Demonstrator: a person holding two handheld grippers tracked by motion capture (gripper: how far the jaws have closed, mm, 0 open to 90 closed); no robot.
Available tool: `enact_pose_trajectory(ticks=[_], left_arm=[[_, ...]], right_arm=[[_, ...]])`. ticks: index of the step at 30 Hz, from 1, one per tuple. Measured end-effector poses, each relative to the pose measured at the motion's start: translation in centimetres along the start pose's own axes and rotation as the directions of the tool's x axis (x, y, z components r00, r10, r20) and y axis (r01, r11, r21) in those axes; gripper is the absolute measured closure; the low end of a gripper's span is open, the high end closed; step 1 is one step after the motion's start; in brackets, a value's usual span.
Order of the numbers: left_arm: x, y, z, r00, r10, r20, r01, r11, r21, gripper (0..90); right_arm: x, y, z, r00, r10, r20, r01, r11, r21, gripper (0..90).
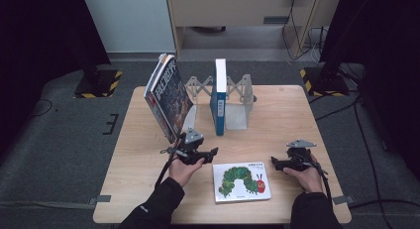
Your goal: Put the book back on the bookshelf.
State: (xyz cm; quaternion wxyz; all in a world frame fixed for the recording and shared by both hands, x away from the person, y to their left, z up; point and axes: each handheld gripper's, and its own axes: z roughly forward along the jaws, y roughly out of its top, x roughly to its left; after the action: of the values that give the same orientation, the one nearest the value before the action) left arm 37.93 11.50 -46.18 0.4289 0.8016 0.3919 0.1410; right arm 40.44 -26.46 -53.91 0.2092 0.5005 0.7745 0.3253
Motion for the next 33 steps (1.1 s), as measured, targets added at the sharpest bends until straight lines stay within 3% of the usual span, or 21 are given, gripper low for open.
enact_pose_trajectory(ticks=[7,13,14,18,22,23,26,30,33], left_arm=[[-1.2,-3.1,-0.1,0.9989,0.030,0.036,-0.033,0.9950,0.095,26.9],[-1.5,-5.4,1.5,0.9974,-0.005,0.072,-0.006,0.9870,0.161,26.2],[-1.6,-5.6,1.9,0.9975,0.006,0.070,-0.018,0.9847,0.173,26.2],[-1.8,-6.1,2.2,0.9963,-0.009,0.086,-0.004,0.9872,0.159,24.3],[-1.7,-6.3,2.3,0.9966,0.013,0.082,-0.024,0.9903,0.137,19.5],[-1.6,-6.4,2.4,0.9963,0.001,0.086,-0.013,0.9908,0.135,18.6],[-1.2,-6.8,2.4,0.9934,-0.045,0.106,0.032,0.9920,0.122,18.3],[-0.9,-7.4,2.6,0.9922,-0.031,0.121,0.022,0.9970,0.074,15.4],[-0.9,-7.4,2.6,0.9919,-0.032,0.123,0.023,0.9972,0.072,14.1]], right_arm=[[0.0,0.0,0.0,0.9997,0.020,0.015,-0.020,1.000,0.009,1.6],[0.2,-0.1,0.0,0.9989,0.031,0.036,-0.031,0.999,0.011,1.1],[0.2,-0.1,0.0,0.9988,0.031,0.037,-0.032,0.999,0.011,1.1],[0.3,-0.1,-0.1,0.9986,0.036,0.039,-0.036,0.999,0.010,1.3],[0.5,-0.2,-0.2,0.9987,0.036,0.037,-0.036,0.999,0.009,2.3],[0.5,-0.3,-0.3,0.9986,0.036,0.038,-0.036,0.999,0.007,3.2],[0.8,-0.5,-0.5,0.9988,0.034,0.036,-0.034,0.999,-0.005,8.2],[1.4,-0.2,-1.3,0.9995,0.013,0.029,-0.013,1.000,0.021,21.7],[1.9,0.0,-2.0,0.9995,-0.015,0.027,0.015,1.000,-0.001,25.4]])
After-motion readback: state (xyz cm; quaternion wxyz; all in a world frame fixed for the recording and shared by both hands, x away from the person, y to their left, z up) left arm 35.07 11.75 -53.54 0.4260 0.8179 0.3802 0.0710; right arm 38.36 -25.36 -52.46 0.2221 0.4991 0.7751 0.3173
